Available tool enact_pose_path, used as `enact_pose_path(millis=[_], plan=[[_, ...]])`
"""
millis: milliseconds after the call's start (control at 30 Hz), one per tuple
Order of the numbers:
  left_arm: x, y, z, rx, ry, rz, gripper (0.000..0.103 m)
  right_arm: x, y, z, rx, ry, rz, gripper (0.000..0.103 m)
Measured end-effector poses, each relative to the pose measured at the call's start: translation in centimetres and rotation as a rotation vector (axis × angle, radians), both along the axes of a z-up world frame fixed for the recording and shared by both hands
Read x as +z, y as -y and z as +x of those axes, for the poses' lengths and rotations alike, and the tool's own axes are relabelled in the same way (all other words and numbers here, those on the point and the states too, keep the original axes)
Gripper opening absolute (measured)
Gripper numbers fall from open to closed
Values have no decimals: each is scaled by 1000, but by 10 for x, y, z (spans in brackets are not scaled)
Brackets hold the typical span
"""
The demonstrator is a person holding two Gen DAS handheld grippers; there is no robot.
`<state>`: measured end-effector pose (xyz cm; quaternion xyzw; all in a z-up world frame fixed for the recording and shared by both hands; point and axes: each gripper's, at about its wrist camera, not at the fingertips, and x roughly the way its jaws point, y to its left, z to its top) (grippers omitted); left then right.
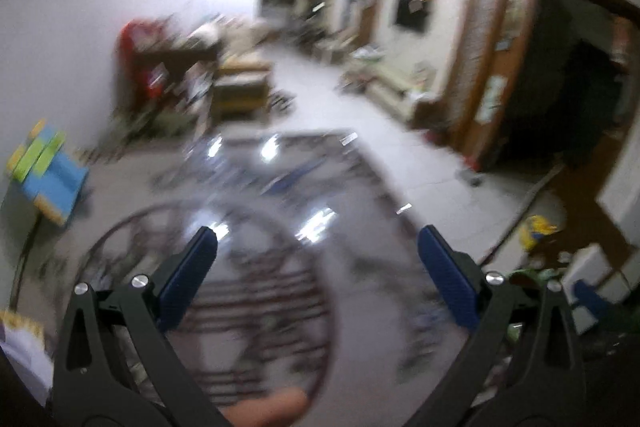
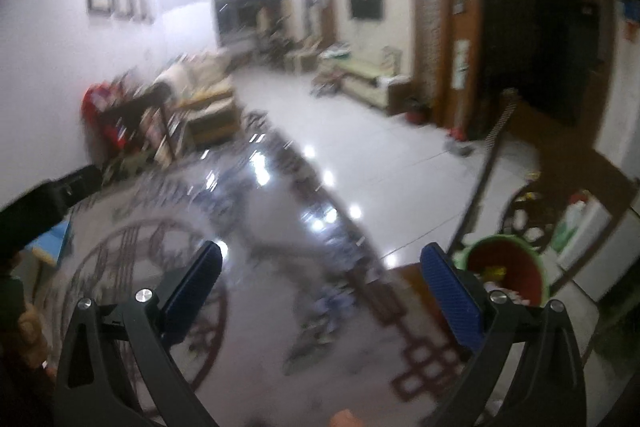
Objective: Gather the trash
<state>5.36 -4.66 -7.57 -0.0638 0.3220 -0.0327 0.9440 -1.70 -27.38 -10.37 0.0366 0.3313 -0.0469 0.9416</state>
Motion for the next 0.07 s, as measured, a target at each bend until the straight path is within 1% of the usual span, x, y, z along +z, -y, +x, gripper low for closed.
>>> enact_pose_path(millis=[67], plan=[[-29, -29, 9, 89, -73, 27, 98, -25, -18, 19, 65, -60, -15, 96]])
